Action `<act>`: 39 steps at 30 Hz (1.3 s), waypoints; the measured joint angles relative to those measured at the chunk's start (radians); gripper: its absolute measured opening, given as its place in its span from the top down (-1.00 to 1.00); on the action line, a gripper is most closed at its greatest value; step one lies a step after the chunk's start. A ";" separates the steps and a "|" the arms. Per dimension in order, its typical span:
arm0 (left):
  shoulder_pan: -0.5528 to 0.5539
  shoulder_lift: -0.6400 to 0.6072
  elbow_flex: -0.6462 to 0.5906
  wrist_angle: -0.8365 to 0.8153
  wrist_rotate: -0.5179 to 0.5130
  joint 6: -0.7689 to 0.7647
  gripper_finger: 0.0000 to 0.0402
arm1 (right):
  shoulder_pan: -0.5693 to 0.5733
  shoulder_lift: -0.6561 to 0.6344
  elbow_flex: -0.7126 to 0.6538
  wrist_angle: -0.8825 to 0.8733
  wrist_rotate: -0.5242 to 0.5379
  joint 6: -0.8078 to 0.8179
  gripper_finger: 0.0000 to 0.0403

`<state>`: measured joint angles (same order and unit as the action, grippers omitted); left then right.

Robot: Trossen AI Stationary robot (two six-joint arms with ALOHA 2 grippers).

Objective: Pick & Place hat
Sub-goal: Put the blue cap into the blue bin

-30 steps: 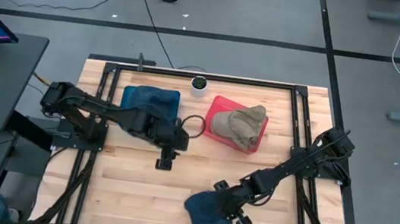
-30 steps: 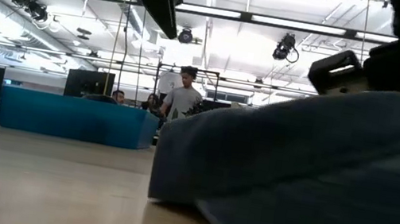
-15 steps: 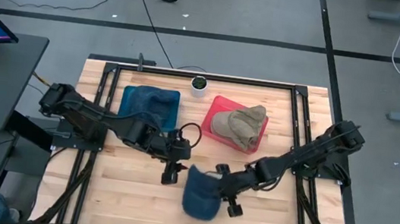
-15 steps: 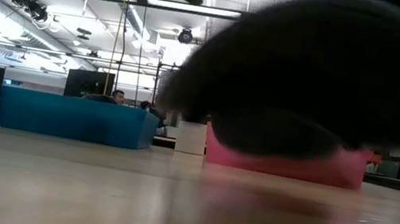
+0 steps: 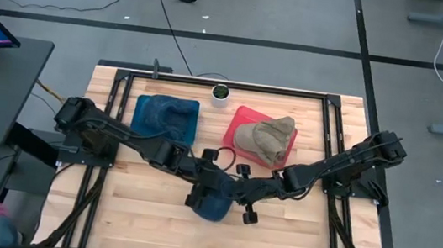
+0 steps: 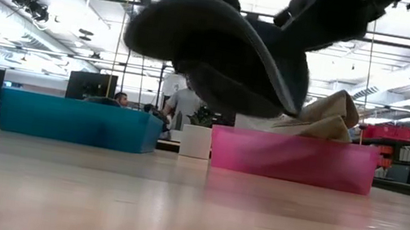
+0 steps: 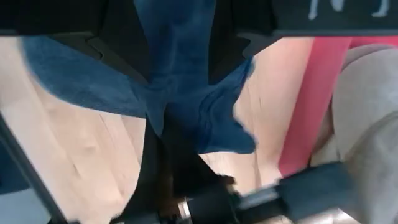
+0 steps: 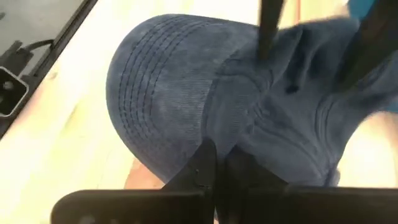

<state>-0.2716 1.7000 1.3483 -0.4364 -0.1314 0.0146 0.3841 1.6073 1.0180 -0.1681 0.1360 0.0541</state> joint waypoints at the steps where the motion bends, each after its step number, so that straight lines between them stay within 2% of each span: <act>1: 0.002 0.013 0.000 0.005 0.000 0.004 0.20 | -0.003 0.000 0.000 0.009 0.005 -0.013 0.96; 6: 0.005 0.053 0.000 0.002 0.010 0.003 0.20 | -0.011 0.000 0.000 0.006 0.049 -0.045 0.96; 11: 0.004 0.063 0.000 0.013 0.010 -0.008 0.21 | -0.020 0.000 0.000 -0.003 0.048 -0.047 0.96; 18: 0.003 0.053 0.001 0.057 0.020 -0.011 0.31 | -0.022 0.005 0.000 -0.054 0.055 -0.036 0.96; 24: 0.003 0.067 0.000 0.034 0.096 -0.039 0.34 | -0.026 0.008 0.000 -0.049 0.138 -0.063 0.96; 32: 0.007 0.063 0.001 0.065 0.082 0.019 0.24 | -0.026 0.008 0.001 -0.074 0.136 -0.119 0.96; 39: 0.011 0.063 0.001 0.072 0.059 0.075 0.05 | -0.025 0.008 0.001 -0.080 0.136 -0.120 0.96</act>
<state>-0.2607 1.7630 1.3491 -0.3649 -0.0721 0.0900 0.3589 1.6157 1.0187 -0.2485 0.2722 -0.0661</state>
